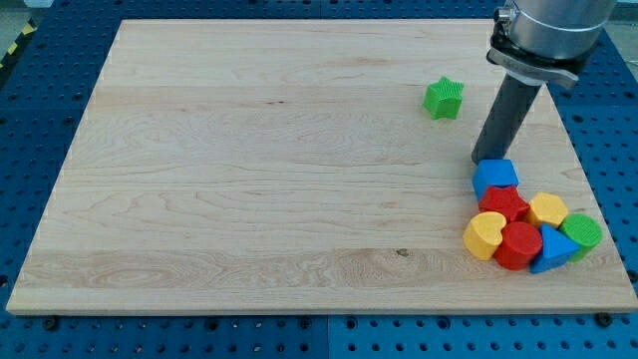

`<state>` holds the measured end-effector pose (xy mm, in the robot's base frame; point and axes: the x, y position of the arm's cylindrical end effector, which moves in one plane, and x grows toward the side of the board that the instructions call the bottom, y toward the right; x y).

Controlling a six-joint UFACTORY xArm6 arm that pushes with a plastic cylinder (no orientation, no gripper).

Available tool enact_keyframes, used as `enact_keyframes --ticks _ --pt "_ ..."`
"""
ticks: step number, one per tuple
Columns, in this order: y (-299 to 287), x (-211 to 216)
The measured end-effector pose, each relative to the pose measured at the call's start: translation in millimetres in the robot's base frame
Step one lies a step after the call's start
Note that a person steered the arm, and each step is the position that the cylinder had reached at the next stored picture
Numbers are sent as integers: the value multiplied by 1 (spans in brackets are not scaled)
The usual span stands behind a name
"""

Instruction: Move your arm towards the green star

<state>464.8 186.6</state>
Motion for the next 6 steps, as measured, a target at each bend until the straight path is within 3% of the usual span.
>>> enact_keyframes --ticks 3,5,6 --pt "-30 -13" --pt "-113 -85" --pt "-101 -124"
